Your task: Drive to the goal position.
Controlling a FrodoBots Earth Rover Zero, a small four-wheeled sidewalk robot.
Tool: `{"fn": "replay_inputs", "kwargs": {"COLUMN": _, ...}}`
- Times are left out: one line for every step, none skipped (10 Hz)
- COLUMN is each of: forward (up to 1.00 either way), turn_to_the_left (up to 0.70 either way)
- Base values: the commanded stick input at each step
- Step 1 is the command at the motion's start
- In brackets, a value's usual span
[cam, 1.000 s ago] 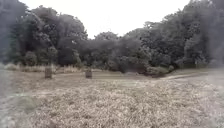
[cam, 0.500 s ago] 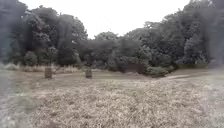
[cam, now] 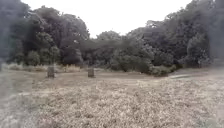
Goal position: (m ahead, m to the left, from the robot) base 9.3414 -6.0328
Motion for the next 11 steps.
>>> {"fn": "replay_inputs", "kwargs": {"forward": 0.45, "turn_to_the_left": 0.0}}
{"fn": "replay_inputs", "kwargs": {"forward": 0.45, "turn_to_the_left": 0.0}}
{"fn": "replay_inputs", "kwargs": {"forward": 0.45, "turn_to_the_left": 0.0}}
{"fn": "replay_inputs", "kwargs": {"forward": 0.45, "turn_to_the_left": 0.0}}
{"fn": "replay_inputs", "kwargs": {"forward": 0.45, "turn_to_the_left": 0.0}}
{"fn": "replay_inputs", "kwargs": {"forward": 0.45, "turn_to_the_left": 0.0}}
{"fn": "replay_inputs", "kwargs": {"forward": 0.45, "turn_to_the_left": 0.0}}
{"fn": "replay_inputs", "kwargs": {"forward": 0.45, "turn_to_the_left": 0.0}}
{"fn": "replay_inputs", "kwargs": {"forward": 0.45, "turn_to_the_left": 0.0}}
{"fn": "replay_inputs", "kwargs": {"forward": 0.0, "turn_to_the_left": 0.0}}
{"fn": "replay_inputs", "kwargs": {"forward": 0.0, "turn_to_the_left": 0.0}}
